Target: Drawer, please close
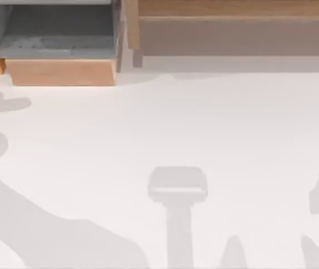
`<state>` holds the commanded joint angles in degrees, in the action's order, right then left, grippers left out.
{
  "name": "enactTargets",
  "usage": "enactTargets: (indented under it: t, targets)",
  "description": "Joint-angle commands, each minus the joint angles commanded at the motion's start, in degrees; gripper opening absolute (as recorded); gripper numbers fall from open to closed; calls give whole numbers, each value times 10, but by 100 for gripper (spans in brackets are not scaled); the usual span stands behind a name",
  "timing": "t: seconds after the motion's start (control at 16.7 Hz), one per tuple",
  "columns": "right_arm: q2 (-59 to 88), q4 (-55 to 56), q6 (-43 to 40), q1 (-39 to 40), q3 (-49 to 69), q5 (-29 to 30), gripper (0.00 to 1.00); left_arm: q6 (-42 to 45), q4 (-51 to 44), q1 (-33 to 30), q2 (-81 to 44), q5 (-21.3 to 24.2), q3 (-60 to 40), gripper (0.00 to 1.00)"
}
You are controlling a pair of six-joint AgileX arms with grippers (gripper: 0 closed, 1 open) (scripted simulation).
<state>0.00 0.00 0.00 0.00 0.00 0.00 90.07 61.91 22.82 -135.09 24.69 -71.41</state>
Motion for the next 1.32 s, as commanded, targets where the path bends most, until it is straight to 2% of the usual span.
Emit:
enactTargets:
  t: [0.24, 1.02, 1.32]
  targets:
    - [0, 0, 0, 0, 0, 0, 100, -1, -3, -2, -2, -1, -4, 0]
    - [0, 0, 0, 0, 0, 0, 100, -1, -3, -2, -2, -1, -4, 98]
    - [0, 0, 0, 0, 0, 0, 100, -1, -3, -2, -2, -1, -4, 100]
